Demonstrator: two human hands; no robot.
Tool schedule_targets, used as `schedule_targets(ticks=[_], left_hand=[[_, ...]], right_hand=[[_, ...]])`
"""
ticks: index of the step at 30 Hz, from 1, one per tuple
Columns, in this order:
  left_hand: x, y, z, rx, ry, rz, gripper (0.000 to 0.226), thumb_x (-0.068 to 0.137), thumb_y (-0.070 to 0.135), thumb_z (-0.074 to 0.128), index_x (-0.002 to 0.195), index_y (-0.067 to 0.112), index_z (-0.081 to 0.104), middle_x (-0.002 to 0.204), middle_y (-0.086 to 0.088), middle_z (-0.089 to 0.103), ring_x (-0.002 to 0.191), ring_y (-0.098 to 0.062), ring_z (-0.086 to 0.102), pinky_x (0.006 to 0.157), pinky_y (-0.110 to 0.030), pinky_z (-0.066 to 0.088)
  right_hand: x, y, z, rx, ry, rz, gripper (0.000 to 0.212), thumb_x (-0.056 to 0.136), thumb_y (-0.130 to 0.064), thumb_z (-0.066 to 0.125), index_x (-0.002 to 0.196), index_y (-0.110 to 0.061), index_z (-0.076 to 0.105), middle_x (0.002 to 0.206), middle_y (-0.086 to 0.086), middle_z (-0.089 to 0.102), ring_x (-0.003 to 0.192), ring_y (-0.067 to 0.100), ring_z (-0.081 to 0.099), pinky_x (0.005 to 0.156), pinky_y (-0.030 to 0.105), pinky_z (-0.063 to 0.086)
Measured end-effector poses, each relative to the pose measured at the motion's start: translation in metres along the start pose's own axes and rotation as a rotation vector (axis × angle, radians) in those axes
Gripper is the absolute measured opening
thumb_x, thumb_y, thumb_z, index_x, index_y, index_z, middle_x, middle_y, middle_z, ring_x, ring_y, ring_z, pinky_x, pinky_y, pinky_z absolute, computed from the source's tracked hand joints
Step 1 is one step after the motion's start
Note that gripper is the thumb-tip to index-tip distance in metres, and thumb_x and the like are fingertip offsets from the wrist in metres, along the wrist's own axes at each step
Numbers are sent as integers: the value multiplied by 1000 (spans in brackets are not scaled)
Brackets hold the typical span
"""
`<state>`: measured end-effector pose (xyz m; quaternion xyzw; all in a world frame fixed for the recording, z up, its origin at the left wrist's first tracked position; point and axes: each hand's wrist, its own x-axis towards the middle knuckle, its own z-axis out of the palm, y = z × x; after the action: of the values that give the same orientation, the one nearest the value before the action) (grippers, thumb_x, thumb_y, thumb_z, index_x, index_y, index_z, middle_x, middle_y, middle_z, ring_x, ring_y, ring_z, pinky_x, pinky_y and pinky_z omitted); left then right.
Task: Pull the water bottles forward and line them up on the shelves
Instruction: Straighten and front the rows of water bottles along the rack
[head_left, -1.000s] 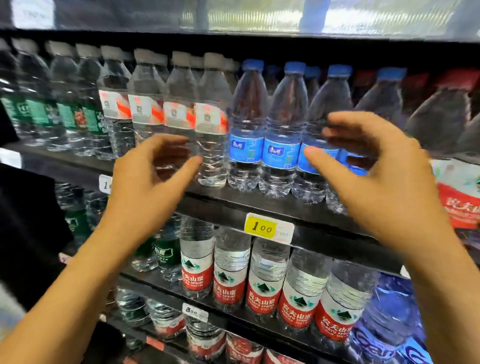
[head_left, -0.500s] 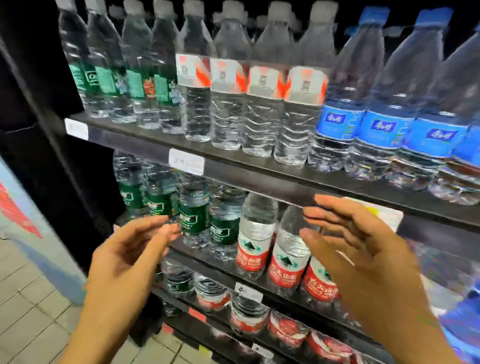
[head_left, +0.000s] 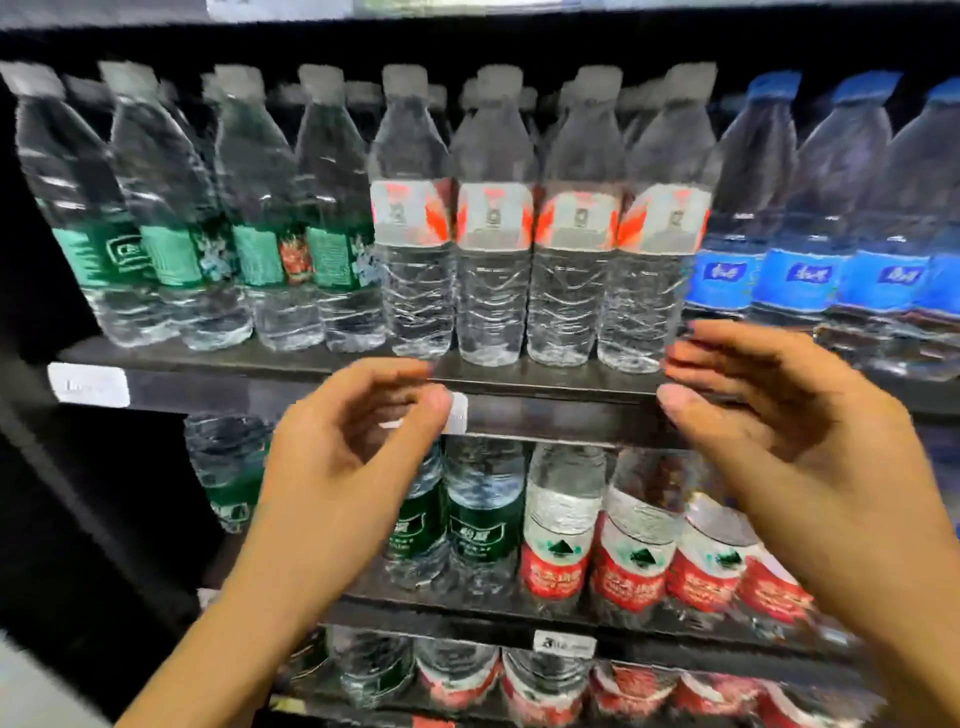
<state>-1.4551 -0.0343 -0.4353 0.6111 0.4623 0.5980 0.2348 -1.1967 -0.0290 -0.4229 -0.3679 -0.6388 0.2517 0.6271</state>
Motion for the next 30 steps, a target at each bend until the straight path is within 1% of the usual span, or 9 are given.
schedule_targets(ticks=[4, 11, 14, 16, 18, 20, 22, 24, 30], left_hand=[[45, 25, 20, 55, -44, 169, 20, 88, 26, 74, 106, 19, 70, 92, 11, 74, 89, -1, 69, 76, -11, 52], [133, 91, 54, 407, -26, 447, 33, 87, 39, 67, 108, 14, 69, 94, 5, 72, 88, -7, 68, 86, -31, 55], [160, 104, 68, 565, 19, 458, 32, 86, 38, 62, 91, 7, 70, 82, -7, 71, 81, -23, 66, 75, -37, 51], [168, 105, 76, 638, 35, 438, 33, 84, 31, 59, 74, 0, 60, 63, -11, 58, 68, -32, 52, 61, -39, 40], [171, 105, 82, 685, 54, 409, 32, 83, 24, 58, 64, 2, 43, 54, -7, 34, 64, -23, 31, 55, -37, 25], [173, 107, 86, 698, 51, 393, 37, 81, 20, 58, 59, 7, 32, 54, -6, 25, 63, -22, 26, 52, -39, 18], [176, 109, 91, 750, 21, 377, 41, 81, 19, 59, 56, 9, 28, 53, -9, 27, 59, -30, 29, 53, -41, 15], [182, 111, 96, 824, -9, 348, 38, 84, 18, 58, 56, 11, 32, 56, -11, 36, 62, -38, 38, 54, -33, 14], [197, 109, 100, 905, -72, 297, 30, 85, 10, 54, 58, 9, 40, 59, -6, 39, 68, -29, 41, 56, -32, 24]], right_hand=[[42, -21, -14, -208, 63, -94, 36, 80, -26, 76, 115, -19, 67, 104, -5, 73, 98, 5, 70, 85, 13, 53], [119, -51, -24, -647, 95, -182, 34, 82, -36, 77, 109, -16, 71, 94, -5, 73, 85, 2, 69, 83, 14, 53], [149, -56, -21, -856, 120, -243, 35, 81, -44, 72, 96, -13, 72, 90, 2, 73, 85, 15, 67, 80, 25, 49], [164, -54, -18, -991, 110, -245, 37, 82, -46, 67, 82, -9, 66, 81, 9, 66, 83, 28, 62, 70, 32, 43], [172, -52, -14, -1044, 118, -217, 40, 83, -44, 66, 66, -14, 46, 73, 10, 48, 76, 31, 49, 65, 32, 31], [177, -49, -9, -1065, 99, -226, 49, 83, -41, 66, 61, -17, 30, 72, 8, 39, 74, 27, 38, 66, 32, 27], [180, -47, -4, -1081, 68, -252, 50, 83, -39, 67, 59, -16, 29, 66, 7, 35, 72, 26, 36, 65, 32, 28], [183, -46, 1, -1096, 55, -234, 49, 82, -37, 69, 57, -16, 32, 61, 4, 32, 71, 28, 39, 63, 33, 31], [192, -46, 3, -1180, 30, -196, 40, 84, -22, 64, 58, -10, 36, 69, 14, 41, 71, 32, 45, 64, 33, 34]])
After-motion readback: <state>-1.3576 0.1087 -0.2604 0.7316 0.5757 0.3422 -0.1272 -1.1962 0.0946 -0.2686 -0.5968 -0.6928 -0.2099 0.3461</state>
